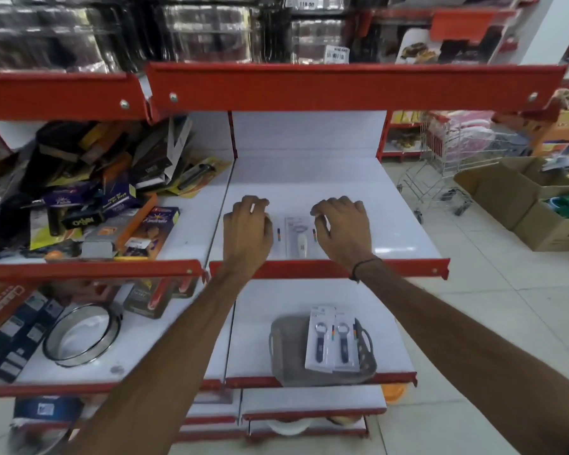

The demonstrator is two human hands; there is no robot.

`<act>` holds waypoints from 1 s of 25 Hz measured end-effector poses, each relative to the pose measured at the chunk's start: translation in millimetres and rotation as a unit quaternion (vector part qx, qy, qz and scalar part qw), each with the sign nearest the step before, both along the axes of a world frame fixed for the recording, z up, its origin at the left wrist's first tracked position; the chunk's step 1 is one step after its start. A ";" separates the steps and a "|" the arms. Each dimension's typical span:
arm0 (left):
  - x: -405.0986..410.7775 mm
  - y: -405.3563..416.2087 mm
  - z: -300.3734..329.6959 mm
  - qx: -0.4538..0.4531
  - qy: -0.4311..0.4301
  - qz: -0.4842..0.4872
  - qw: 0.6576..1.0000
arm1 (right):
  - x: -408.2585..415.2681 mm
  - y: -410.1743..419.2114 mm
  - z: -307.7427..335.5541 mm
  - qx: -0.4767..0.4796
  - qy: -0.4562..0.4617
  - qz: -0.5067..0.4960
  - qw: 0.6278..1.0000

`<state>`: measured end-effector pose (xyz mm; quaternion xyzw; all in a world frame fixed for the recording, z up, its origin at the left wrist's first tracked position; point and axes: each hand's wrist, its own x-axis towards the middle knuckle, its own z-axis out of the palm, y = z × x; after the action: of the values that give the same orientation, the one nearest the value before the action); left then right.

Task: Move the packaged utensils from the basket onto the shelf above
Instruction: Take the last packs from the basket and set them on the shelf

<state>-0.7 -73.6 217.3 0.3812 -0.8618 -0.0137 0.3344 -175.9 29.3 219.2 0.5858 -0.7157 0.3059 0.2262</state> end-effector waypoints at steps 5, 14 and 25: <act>19.4 99.6 -75.6 -0.078 0.073 -0.175 0.979 | 21.5 89.8 -66.2 -0.071 0.011 0.063 0.995; -25.3 98.8 -199.1 0.246 -0.208 -0.160 0.933 | -17.1 114.3 -193.3 0.378 -0.170 -0.137 0.900; -90.0 52.7 -249.5 0.102 -0.328 -0.156 0.926 | -48.9 41.7 -223.7 0.477 -0.065 -0.090 0.872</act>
<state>-90.7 -20.9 -32.2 0.2570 -0.9659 -0.0281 -0.0142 -224.8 71.1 -4.5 0.5338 -0.8376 -0.0568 -0.1014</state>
